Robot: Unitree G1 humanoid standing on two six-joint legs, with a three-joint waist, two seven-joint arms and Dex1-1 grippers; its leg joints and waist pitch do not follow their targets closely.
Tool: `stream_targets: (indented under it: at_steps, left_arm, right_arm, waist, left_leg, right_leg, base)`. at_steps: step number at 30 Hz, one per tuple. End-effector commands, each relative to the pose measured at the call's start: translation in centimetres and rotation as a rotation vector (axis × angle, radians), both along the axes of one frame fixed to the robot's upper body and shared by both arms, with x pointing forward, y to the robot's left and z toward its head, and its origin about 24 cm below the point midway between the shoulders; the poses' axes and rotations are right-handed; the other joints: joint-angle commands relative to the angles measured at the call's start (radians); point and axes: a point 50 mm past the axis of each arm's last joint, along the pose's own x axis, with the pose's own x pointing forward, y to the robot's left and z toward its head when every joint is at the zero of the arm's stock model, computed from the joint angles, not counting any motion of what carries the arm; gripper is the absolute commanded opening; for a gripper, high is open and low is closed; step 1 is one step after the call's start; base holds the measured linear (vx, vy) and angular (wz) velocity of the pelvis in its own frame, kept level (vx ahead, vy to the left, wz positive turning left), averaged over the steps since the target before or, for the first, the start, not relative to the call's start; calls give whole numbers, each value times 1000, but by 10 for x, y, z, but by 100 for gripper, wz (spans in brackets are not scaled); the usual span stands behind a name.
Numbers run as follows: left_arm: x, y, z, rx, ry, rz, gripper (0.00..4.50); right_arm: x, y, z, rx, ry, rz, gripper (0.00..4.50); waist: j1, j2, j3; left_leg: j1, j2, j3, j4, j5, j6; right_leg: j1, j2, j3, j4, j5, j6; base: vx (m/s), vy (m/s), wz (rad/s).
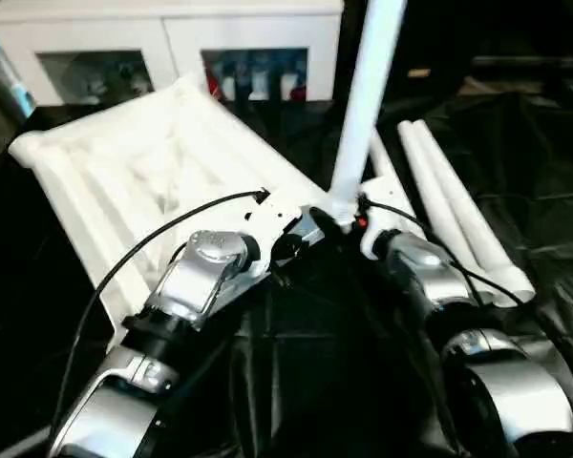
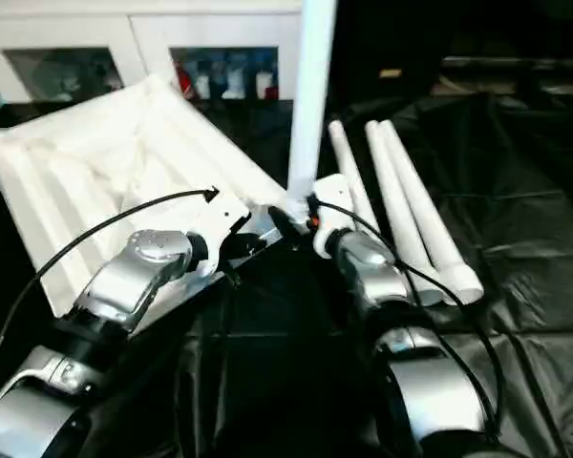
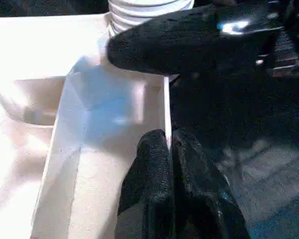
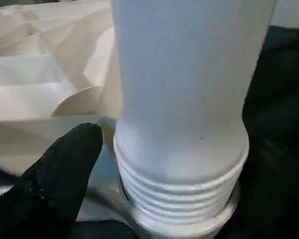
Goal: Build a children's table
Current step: Insert table leg to table base
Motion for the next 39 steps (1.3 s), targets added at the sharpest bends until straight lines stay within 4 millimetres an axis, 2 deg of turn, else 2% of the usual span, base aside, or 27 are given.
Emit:
stream_targets:
  at_steps: [1, 3, 4, 5, 7, 8, 10, 11, 12, 14, 17, 20, 25, 27, 33, 35, 39]
  left_arm:
    - [-5, -1, -7, -4, 22, -25, 0]
    - [-7, 3, -7, -2, 21, -29, 0]
    - [-8, 4, -8, -2, 21, -34, 0]
    - [-9, 5, -8, -2, 22, -39, 0]
    - [-10, 6, -8, -4, 22, -49, 0]
    - [-12, 7, -8, -8, 24, -58, 0]
    - [-13, 8, -8, -13, 28, -59, 0]
    - [-14, 10, -8, -16, 31, -63, 0]
    - [-14, 11, -8, -16, 31, -63, 0]
    - [-16, 12, -8, -16, 31, -76, 0]
    - [-19, 14, -9, -15, 36, -100, 0]
    - [-21, 15, -9, -14, 38, -124, 0]
    - [-28, 17, -9, -10, 44, -187, 0]
    - [-30, 17, -10, -6, 41, -206, 0]
    - [-35, 20, -12, 9, 49, -246, 0]
    - [-38, 21, -12, 11, 46, -268, 0]
    - [-41, 22, -11, 17, 48, -296, 0]
  right_arm:
    - [-3, 1, 0, -2, -10, 45, 439]
    - [-5, -3, 3, -18, -31, 71, 439]
    - [-6, -6, 4, -22, -36, 72, 439]
    - [-6, -8, 5, -26, -42, 73, 439]
    - [-7, -12, 6, -30, -48, 75, 439]
    - [-9, -16, 7, -32, -53, 86, 439]
    - [-12, -19, 8, -38, -58, 104, 439]
    - [-16, -25, 9, -39, -61, 129, 439]
    - [-16, -26, 9, -39, -61, 131, 439]
    - [-19, -30, 10, -40, -61, 153, 439]
    - [-25, -34, 10, -47, -50, 209, 439]
    - [-27, -34, 10, -53, -41, 241, 439]
    - [-30, -34, 11, -67, -39, 272, 439]
    - [-31, -33, 11, -67, -34, 288, 439]
    - [-35, -35, 12, -87, -7, 365, 439]
    - [-36, -36, 12, -100, 5, 385, 413]
    - [-35, -38, 12, -117, 19, 412, 393]
  waist:
    - [0, -18, -108]
    - [0, -15, -99]
    - [-1, -16, -97]
    - [-2, -15, -95]
    - [-3, -18, -96]
    - [-2, -21, -98]
    - [0, -19, -99]
    - [2, -23, -100]
    - [2, -23, -102]
    - [1, -24, -106]
    - [2, -23, -109]
    - [2, -23, -111]
    - [4, -22, -110]
    - [5, -17, -109]
    - [5, -19, -109]
    - [5, -20, -108]
    - [6, -20, -109]
  left_leg:
    - [25, 79, -34, -46, 11, 218]
    - [33, 86, -33, -58, -97, 149]
    - [36, 87, -33, -61, -125, 130]
    - [39, 89, -35, -68, -168, 94]
    - [38, 88, -36, -72, -178, 63]
    - [40, 86, -34, -71, -172, 59]
    - [40, 86, -33, -70, -159, 63]
    - [39, 84, -32, -67, -150, 71]
    - [39, 84, -32, -66, -138, 76]
    - [31, 81, -33, -61, -91, 99]
    - [31, 78, -32, -55, -64, 124]
    - [31, 78, -32, -52, -55, 133]
    - [34, 81, -33, -55, -77, 121]
    - [37, 82, -34, -57, -104, 101]
    - [39, 83, -34, -59, -125, 80]
    - [37, 83, -34, -60, -125, 78]
    - [37, 83, -34, -58, -124, 78]
  right_leg:
    - [67, -72, 51, -44, 29, -264]
    - [62, -68, 52, -63, -131, -234]
    - [62, -68, 52, -67, -166, -226]
    - [62, -68, 54, -72, -221, -210]
    - [64, -69, 56, -73, -233, -197]
    - [63, -68, 57, -73, -219, -193]
    - [62, -68, 58, -71, -197, -194]
    - [65, -69, 59, -70, -183, -195]
    - [65, -69, 59, -68, -170, -198]
    - [70, -68, 57, -60, -114, -209]
    - [70, -66, 55, -56, -73, -220]
    - [70, -65, 53, -54, -66, -227]
    - [67, -64, 53, -57, -107, -220]
    - [66, -63, 53, -60, -134, -217]
    - [67, -63, 54, -58, -123, -216]
    - [68, -64, 54, -59, -125, -215]
    - [68, -66, 55, -58, -126, -213]
  base:
    - [0, 0, 0]
    - [0, 0, 0]
    - [0, 0, 0]
    - [0, 0, 0]
    - [0, 0, 0]
    - [0, 0, 0]
    - [0, 0, 0]
    - [0, 0, 0]
    - [0, 0, 0]
    - [0, 0, 0]
    - [0, 0, 0]
    - [0, 0, 0]
    - [0, 0, 0]
    - [0, 0, 0]
    - [0, 0, 0]
    - [0, 0, 0]
    - [0, 0, 0]
